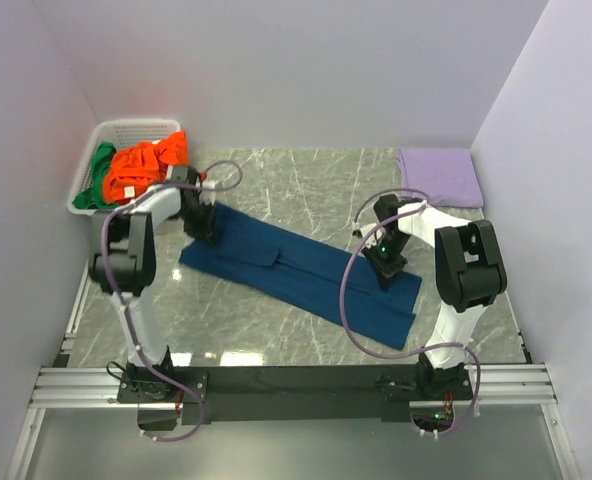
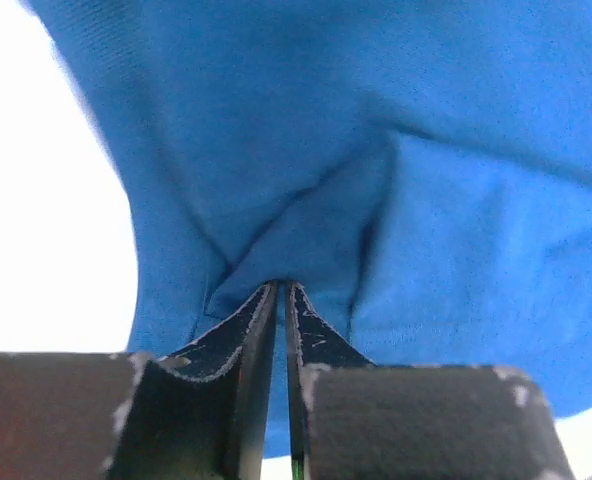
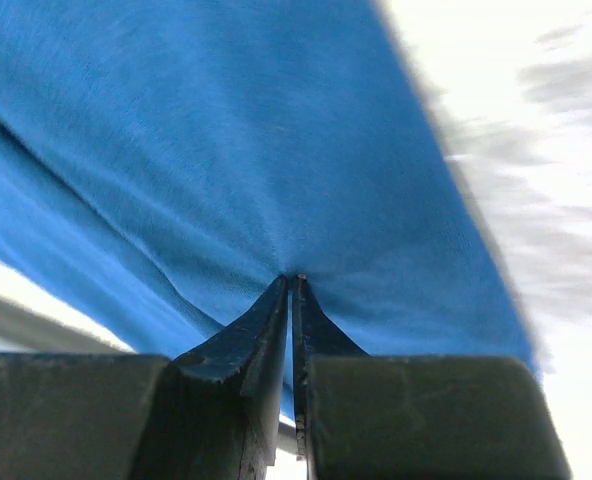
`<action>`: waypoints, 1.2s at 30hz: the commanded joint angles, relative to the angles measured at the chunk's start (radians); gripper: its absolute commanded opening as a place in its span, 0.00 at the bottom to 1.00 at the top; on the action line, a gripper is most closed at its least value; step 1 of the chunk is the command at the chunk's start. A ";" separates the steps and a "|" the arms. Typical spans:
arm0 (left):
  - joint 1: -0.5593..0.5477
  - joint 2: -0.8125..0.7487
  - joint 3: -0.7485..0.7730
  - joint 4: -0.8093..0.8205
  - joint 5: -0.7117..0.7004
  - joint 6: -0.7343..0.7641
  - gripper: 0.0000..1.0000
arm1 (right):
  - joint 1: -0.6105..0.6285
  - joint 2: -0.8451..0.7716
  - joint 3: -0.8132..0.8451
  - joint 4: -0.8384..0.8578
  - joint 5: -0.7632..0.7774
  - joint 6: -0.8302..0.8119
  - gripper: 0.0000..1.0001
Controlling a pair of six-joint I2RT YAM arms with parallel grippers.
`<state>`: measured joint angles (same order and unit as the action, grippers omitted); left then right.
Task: Fold and stack the t-shirts
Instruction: Fold the tshirt
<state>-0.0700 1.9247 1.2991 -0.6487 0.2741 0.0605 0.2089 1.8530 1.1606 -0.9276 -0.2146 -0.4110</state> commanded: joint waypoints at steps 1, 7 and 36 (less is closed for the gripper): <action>-0.004 0.163 0.214 0.063 -0.076 0.035 0.15 | 0.040 0.009 -0.068 -0.045 -0.100 -0.022 0.12; -0.033 0.470 0.811 -0.035 -0.001 0.111 0.19 | 0.168 -0.024 -0.003 -0.105 -0.346 -0.023 0.19; -0.185 0.134 0.169 0.090 -0.130 -0.282 0.16 | 0.213 0.058 -0.065 0.004 -0.183 0.060 0.12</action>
<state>-0.2607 2.0056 1.4006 -0.5560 0.1970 -0.2314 0.3786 1.8874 1.1473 -0.9676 -0.4011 -0.3557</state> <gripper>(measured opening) 0.168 0.120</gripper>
